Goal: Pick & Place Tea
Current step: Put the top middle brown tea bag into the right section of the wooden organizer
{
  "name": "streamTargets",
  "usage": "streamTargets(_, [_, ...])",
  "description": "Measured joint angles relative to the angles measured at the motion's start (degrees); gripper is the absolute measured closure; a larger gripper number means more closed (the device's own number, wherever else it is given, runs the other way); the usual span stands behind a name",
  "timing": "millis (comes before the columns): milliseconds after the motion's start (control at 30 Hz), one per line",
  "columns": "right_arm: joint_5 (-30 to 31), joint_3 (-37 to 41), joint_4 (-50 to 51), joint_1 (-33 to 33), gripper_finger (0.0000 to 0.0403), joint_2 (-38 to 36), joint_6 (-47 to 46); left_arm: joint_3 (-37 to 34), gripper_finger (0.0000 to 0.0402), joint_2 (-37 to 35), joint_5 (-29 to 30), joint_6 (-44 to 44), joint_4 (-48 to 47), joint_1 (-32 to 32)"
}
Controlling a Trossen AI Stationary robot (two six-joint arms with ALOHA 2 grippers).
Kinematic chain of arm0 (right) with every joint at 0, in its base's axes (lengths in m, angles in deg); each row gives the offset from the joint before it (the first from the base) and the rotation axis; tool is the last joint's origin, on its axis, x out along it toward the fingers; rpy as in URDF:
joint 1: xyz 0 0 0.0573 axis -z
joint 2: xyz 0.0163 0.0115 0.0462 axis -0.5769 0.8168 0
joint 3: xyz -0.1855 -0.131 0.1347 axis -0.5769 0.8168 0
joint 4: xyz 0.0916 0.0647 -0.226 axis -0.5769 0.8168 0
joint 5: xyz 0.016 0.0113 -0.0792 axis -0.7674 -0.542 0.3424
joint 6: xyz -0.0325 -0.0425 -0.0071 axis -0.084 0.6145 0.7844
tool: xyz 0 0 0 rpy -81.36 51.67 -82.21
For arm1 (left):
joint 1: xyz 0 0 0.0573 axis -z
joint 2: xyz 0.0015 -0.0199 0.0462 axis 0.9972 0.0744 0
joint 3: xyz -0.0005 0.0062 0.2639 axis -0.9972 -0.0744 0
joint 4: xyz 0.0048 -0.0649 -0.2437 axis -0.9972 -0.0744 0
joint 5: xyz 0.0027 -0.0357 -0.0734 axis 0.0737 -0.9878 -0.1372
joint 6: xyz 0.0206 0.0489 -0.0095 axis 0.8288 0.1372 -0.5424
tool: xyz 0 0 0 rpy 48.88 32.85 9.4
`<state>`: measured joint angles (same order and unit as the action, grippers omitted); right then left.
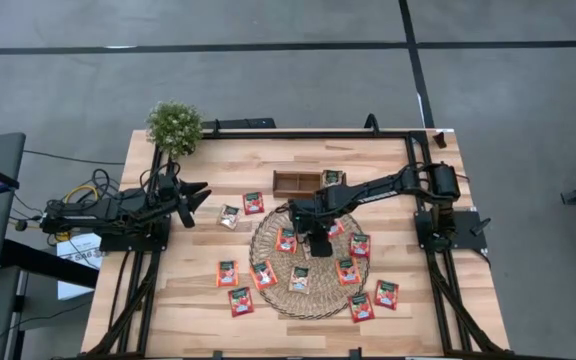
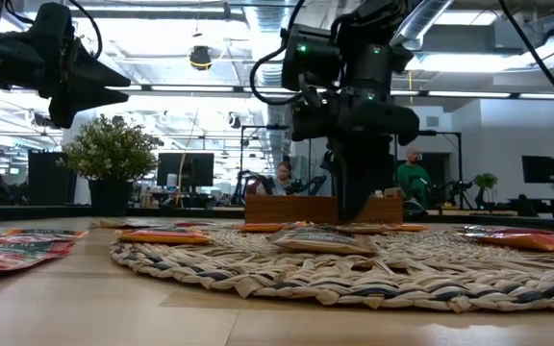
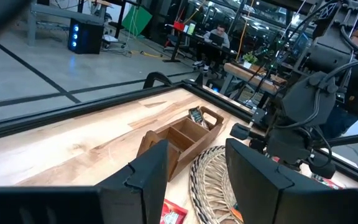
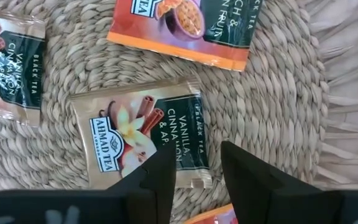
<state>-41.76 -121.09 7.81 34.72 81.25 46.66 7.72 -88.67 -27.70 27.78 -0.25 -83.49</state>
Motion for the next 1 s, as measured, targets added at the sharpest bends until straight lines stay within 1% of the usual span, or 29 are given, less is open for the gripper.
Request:
streamTargets(100, [2.16,0.0,0.13,-0.26,0.0291,1.12,-0.79,0.0,0.025,0.0,0.0,0.0,0.0,0.0])
streamTargets(200, [2.32,-0.22,0.3,-0.26,0.0307,2.23,-1.51,-0.01,0.025,0.0,0.01,0.0,0.0,-0.02])
streamTargets(433, [2.82,-0.22,0.84,-0.87,0.0355,2.25,-1.55,0.0,0.025,0.0,0.02,-0.01,0.0,-0.02])
streamTargets(567, [2.75,-0.11,0.7,-0.85,0.0394,1.91,-1.54,-0.02,0.025,0.0,0.0,0.0,0.0,0.0])
streamTargets(667, [2.75,-0.51,1.35,-0.9,0.0396,1.95,-2.51,-0.01,0.025,0.0,0.02,-0.02,0.0,0.0])
streamTargets(767, [2.7,-2.88,5.42,-0.9,0.0401,2.24,-2.97,-0.01,0.025,0.0,0.02,-0.01,0.0,-0.02])
streamTargets(867, [2.85,-7.25,9.11,-0.88,0.0401,2.0,-2.76,0.0,0.025,0.0,0.01,0.0,0.0,0.0])
streamTargets(933, [4.59,-10.39,13.23,-1.02,0.0402,1.09,-2.38,0.0,0.025,0.0,0.02,-0.02,0.0,0.0])
streamTargets(1000, [7.75,-13.77,15.43,-1.41,0.0402,0.31,-1.74,-0.01,0.025,0.0,0.0,0.0,0.0,-0.01])
